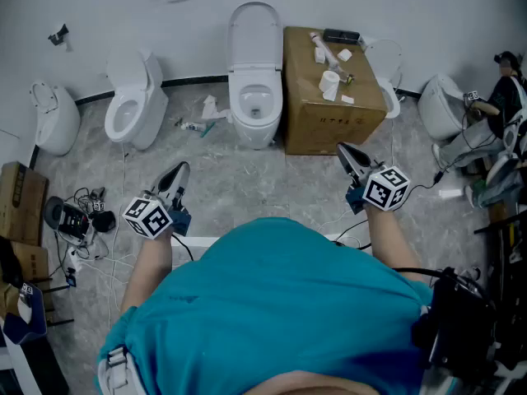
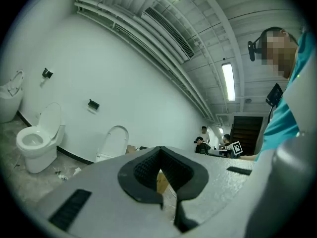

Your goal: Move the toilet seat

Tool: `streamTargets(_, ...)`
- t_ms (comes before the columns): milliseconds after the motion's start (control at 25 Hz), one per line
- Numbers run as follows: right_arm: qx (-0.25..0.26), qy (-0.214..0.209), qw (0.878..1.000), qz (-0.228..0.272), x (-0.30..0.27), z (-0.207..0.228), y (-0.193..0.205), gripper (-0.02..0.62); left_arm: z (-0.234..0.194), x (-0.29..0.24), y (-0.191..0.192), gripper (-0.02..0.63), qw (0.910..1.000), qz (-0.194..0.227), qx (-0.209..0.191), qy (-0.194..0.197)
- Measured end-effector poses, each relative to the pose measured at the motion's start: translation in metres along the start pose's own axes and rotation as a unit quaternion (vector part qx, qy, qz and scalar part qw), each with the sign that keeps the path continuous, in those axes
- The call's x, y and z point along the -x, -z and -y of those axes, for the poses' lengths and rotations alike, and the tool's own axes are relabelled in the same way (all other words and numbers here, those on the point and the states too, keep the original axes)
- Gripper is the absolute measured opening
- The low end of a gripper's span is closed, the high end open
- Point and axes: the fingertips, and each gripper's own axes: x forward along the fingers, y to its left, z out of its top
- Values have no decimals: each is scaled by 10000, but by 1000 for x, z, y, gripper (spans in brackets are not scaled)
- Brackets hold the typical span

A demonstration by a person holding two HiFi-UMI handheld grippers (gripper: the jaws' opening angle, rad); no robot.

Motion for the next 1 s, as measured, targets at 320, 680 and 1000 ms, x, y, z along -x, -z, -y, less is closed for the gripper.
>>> streamTargets(320,72,-12,10000,-36,18,14,-2,-9,21,-12,4,-3,10000,37,18,-4)
streamTargets(680,255,-156,9996,-2,55,32,-12,-8,64,-24,20,-3,9998,134,45,-167)
streamTargets(1000,136,-280,9995,-27,95,60,-4,-8,112,-46,47,-4,9997,48,126,-204)
